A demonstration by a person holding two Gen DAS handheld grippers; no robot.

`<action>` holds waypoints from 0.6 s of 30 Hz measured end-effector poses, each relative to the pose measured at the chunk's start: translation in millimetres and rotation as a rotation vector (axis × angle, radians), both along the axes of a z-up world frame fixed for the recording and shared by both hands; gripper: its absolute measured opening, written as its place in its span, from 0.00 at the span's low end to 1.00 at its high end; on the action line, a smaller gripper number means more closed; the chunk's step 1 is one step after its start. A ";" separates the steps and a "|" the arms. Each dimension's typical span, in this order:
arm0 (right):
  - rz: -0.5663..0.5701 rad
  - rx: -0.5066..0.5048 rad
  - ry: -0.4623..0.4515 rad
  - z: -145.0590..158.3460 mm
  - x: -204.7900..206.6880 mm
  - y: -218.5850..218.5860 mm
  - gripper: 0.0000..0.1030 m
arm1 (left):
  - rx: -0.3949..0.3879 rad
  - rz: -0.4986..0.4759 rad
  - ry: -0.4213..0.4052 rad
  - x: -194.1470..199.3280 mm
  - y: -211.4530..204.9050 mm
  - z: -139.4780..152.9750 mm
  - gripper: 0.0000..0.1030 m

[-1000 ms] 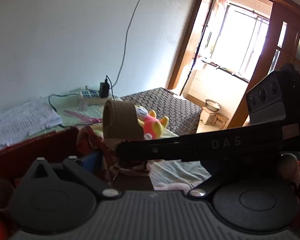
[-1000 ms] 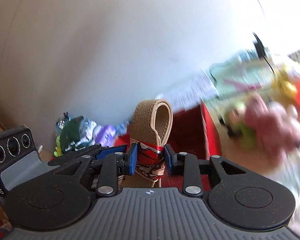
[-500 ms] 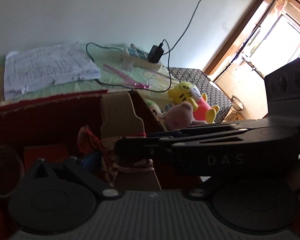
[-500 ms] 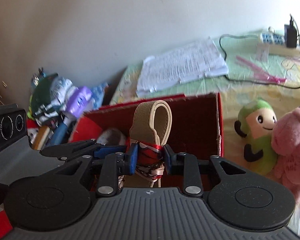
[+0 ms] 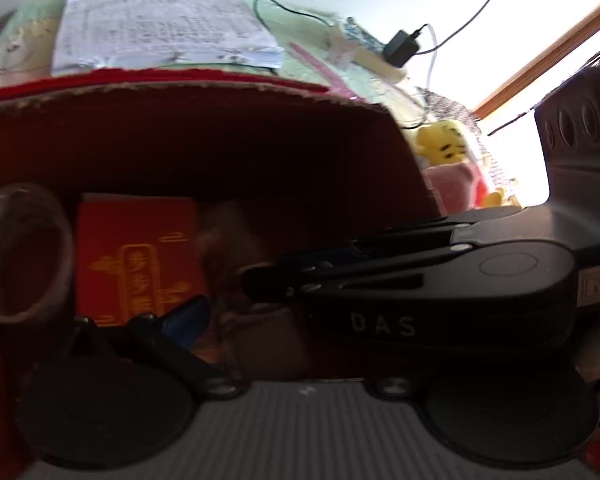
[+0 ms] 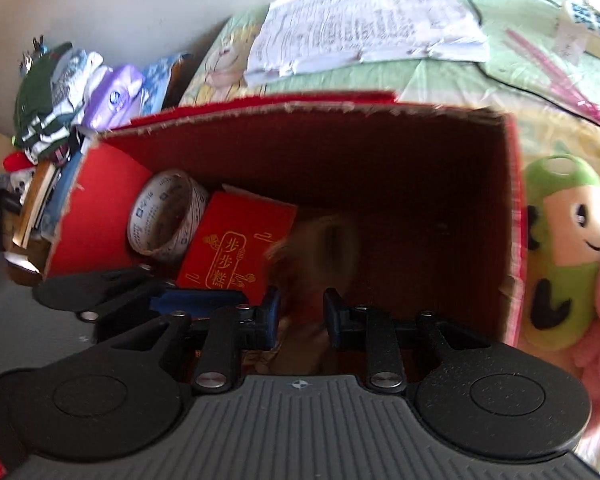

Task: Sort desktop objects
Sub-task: 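Carry the strap into the red box and open the right gripper, then withdraw the open right gripper up out of the red box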

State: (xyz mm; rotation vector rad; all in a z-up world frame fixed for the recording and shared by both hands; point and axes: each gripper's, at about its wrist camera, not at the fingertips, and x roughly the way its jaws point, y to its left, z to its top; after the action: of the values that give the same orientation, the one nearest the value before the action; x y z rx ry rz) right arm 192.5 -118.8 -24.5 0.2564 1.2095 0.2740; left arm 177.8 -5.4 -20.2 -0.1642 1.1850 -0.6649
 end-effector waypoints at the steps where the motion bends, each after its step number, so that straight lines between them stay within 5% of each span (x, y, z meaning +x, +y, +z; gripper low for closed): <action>1: 0.004 -0.001 0.011 -3.9 1.8 1.4 0.27 | 0.018 0.001 -0.011 -1.7 -0.1 2.0 0.98; 4: 0.017 0.011 0.013 -10.4 3.3 5.1 0.27 | 0.071 0.017 -0.065 -9.4 3.2 7.5 0.98; 8: -0.005 0.055 -0.023 -8.0 0.4 -1.7 0.25 | 0.024 0.059 -0.107 -21.4 18.5 17.6 0.98; 18: -0.086 0.112 -0.146 2.9 -8.8 -15.4 0.24 | -0.001 0.085 -0.358 -59.4 32.3 52.0 0.98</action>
State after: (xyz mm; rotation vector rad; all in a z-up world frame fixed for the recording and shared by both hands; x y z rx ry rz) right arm 183.7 -134.2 -21.5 0.3784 1.0382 0.2814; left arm 118.4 26.9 31.8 -0.0907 0.8293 -0.5918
